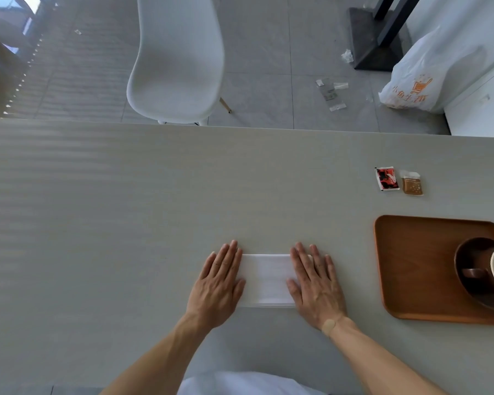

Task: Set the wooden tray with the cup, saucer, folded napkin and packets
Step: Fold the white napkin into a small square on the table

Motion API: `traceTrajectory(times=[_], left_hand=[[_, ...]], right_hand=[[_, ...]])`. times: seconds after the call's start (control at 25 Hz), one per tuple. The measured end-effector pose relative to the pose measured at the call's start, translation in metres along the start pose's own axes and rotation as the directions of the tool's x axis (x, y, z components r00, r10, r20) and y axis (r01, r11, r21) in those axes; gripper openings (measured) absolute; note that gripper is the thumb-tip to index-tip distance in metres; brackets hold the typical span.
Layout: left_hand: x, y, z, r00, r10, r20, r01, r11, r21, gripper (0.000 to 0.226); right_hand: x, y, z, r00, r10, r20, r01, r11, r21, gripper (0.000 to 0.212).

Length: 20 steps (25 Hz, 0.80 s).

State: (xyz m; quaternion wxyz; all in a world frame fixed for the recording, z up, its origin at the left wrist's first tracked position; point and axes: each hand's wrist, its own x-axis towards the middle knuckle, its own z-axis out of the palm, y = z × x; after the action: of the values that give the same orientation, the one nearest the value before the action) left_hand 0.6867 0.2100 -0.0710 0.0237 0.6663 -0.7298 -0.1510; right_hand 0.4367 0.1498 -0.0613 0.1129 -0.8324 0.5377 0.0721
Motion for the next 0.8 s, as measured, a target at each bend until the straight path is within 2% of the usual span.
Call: traceTrajectory(times=[0.28, 0.44, 0.56, 0.68, 0.8], left_hand=[[-0.002, -0.003, -0.008, 0.996, -0.018, 0.084, 0.014, 0.999, 0.043, 0.062], [0.003, -0.011, -0.022, 0.991, 0.004, 0.13, -0.002, 1.0, -0.014, 0.071], [0.003, -0.019, -0.036, 0.983, -0.107, 0.149, 0.123, 0.987, -0.102, 0.079], [0.005, -0.019, -0.048, 0.962, -0.232, 0.146, 0.249, 0.962, -0.114, 0.071], [0.015, -0.01, -0.056, 0.912, -0.359, 0.195, 0.384, 0.918, -0.103, 0.061]], right_hand=[[0.002, -0.004, -0.008, 0.996, 0.008, 0.085, -0.008, 1.0, 0.004, 0.065], [-0.003, -0.002, -0.012, 0.996, 0.017, 0.088, -0.019, 0.999, 0.026, 0.074], [-0.014, 0.012, -0.016, 0.993, 0.039, 0.115, -0.046, 0.997, 0.061, 0.07], [-0.03, 0.023, -0.015, 0.984, 0.089, 0.154, -0.094, 0.995, 0.024, 0.068], [-0.045, 0.025, -0.013, 0.979, 0.113, 0.171, -0.119, 0.993, 0.024, 0.067]])
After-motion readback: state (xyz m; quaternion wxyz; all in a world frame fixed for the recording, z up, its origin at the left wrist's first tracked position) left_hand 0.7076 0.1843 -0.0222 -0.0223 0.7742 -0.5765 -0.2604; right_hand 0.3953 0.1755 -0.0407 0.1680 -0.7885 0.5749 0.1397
